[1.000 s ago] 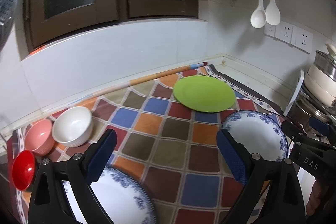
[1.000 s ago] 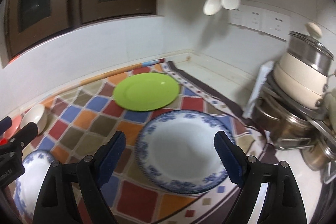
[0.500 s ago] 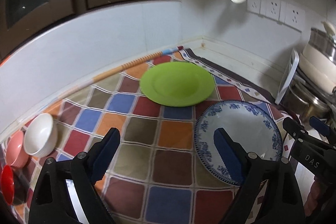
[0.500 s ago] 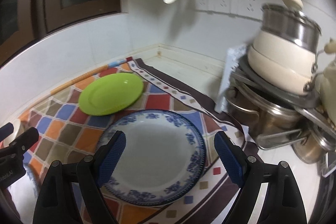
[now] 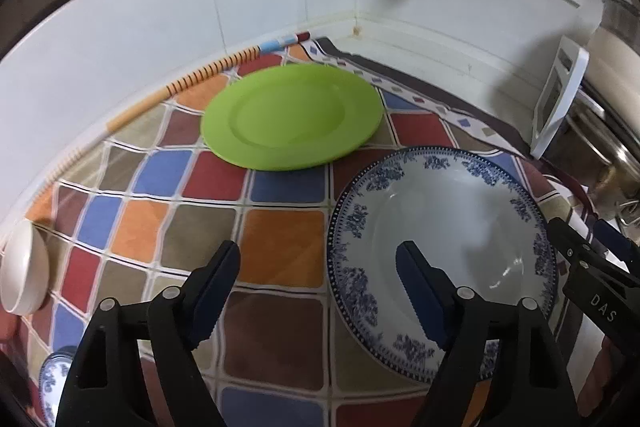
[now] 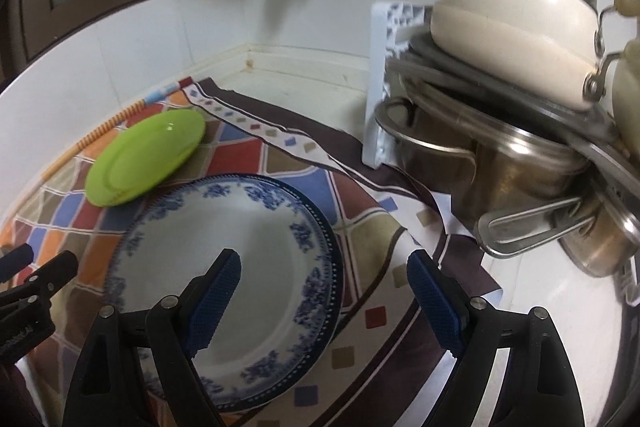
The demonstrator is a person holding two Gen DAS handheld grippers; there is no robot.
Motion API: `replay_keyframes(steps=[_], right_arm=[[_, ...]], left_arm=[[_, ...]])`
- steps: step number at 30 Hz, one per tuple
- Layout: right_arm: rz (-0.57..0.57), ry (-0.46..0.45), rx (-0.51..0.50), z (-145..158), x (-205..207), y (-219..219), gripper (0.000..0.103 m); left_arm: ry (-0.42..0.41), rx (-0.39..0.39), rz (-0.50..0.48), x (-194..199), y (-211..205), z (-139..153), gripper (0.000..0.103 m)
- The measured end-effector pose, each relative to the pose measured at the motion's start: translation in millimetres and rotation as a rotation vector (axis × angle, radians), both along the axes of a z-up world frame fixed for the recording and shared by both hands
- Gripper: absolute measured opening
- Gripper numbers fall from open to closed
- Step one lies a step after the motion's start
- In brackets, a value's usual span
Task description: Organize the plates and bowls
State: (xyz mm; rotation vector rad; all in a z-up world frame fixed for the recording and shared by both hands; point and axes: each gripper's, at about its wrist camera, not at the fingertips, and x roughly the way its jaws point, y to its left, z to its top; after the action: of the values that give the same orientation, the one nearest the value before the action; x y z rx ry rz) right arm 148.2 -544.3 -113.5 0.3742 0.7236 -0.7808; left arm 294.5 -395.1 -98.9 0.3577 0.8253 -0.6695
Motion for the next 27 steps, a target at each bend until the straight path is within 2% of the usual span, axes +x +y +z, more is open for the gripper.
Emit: replay_keyframes(steps=[11, 22, 27], right_arm=[[0.001, 0.036, 0.065, -28.5, 12.8, -16.0, 0.070], [0.020, 0.059, 0.092, -42.2, 20.1, -20.0, 0.057], [0.038, 0.060, 0.107, -44.2, 23.8, -21.1, 0.051]], left_arm=[[0.074, 0.027, -0.009, 14.8, -19.8, -27.5, 0.069], [0.119, 0.028, -0.013, 21.4, -30.0, -40.5, 0.061], [0.144, 0.023, -0.016, 24.6, -32.5, -44.1, 0.051]])
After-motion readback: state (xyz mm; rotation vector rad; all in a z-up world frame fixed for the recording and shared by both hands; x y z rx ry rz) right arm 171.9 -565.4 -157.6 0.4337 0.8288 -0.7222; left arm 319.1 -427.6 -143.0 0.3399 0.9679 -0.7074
